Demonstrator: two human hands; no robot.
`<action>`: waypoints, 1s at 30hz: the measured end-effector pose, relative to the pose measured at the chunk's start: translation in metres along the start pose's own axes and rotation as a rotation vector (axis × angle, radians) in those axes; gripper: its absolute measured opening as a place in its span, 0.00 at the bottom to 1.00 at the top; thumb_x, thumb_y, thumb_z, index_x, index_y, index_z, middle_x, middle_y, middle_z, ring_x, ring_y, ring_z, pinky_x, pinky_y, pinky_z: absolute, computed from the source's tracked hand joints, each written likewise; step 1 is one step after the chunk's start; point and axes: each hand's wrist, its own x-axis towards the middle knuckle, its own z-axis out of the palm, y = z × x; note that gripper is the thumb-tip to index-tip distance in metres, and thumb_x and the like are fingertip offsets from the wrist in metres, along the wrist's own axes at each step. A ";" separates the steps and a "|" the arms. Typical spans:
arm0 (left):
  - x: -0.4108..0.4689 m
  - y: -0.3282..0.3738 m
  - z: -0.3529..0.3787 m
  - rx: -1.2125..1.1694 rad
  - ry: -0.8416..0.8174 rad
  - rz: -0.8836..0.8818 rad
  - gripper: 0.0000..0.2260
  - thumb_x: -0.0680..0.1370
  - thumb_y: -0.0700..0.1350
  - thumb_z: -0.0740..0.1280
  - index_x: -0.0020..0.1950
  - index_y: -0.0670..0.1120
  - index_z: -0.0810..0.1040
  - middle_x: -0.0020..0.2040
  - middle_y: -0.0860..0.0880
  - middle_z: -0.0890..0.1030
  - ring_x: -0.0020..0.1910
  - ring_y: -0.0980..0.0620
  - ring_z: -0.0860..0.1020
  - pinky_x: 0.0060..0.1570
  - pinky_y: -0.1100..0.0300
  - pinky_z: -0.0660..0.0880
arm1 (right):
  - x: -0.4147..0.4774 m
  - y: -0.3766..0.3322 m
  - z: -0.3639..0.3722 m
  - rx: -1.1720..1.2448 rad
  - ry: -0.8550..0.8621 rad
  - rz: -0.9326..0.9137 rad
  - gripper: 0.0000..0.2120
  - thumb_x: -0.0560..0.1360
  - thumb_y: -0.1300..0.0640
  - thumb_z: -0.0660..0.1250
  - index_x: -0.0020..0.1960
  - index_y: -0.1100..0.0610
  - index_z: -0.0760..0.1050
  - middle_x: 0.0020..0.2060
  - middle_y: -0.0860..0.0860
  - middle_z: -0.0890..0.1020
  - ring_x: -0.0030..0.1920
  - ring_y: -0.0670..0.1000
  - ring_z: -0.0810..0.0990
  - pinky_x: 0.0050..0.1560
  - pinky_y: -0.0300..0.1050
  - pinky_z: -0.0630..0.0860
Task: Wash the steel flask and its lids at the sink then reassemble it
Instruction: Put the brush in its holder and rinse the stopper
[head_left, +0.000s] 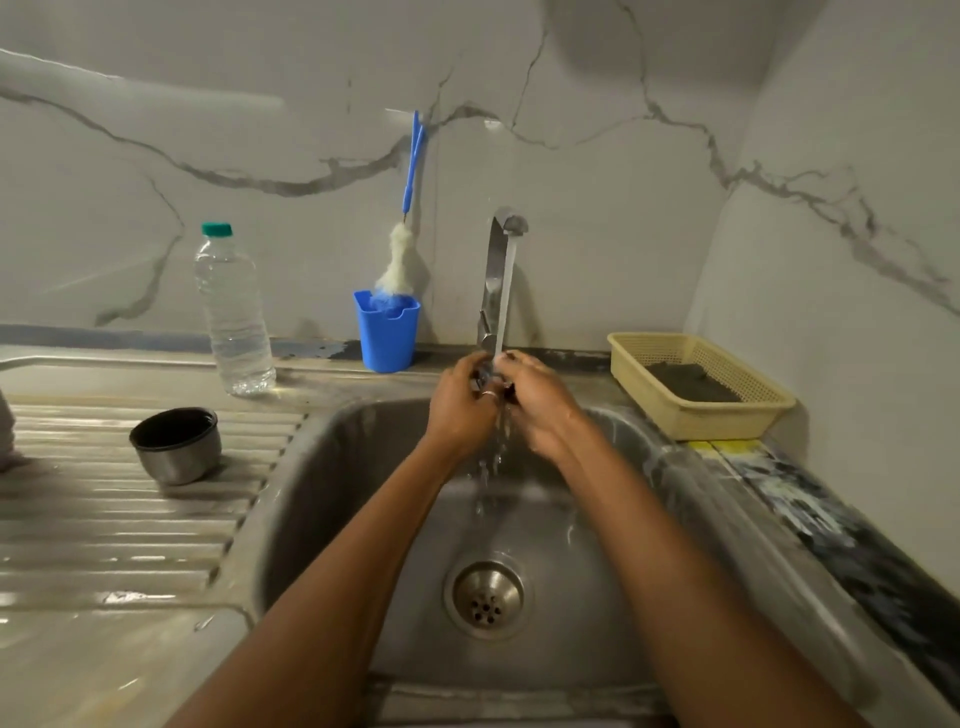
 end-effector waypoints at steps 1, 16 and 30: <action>0.001 0.001 0.002 0.066 -0.003 0.065 0.19 0.81 0.44 0.67 0.73 0.50 0.72 0.65 0.49 0.77 0.60 0.51 0.78 0.61 0.52 0.79 | 0.000 -0.001 -0.002 0.034 0.032 0.024 0.12 0.84 0.52 0.62 0.61 0.57 0.79 0.53 0.55 0.85 0.55 0.54 0.84 0.58 0.51 0.82; 0.013 0.000 -0.002 -0.066 0.009 -0.088 0.14 0.86 0.50 0.58 0.67 0.44 0.75 0.57 0.45 0.81 0.56 0.48 0.80 0.57 0.53 0.79 | -0.009 0.001 -0.011 0.039 -0.116 0.135 0.16 0.83 0.55 0.64 0.69 0.56 0.74 0.62 0.59 0.81 0.57 0.56 0.84 0.52 0.50 0.84; 0.009 -0.003 -0.031 -0.350 -0.178 -0.208 0.13 0.84 0.38 0.62 0.67 0.45 0.77 0.58 0.43 0.84 0.55 0.45 0.83 0.59 0.48 0.81 | -0.012 0.003 -0.014 -0.181 -0.055 -0.192 0.24 0.75 0.56 0.75 0.70 0.52 0.75 0.59 0.50 0.82 0.59 0.54 0.83 0.57 0.56 0.83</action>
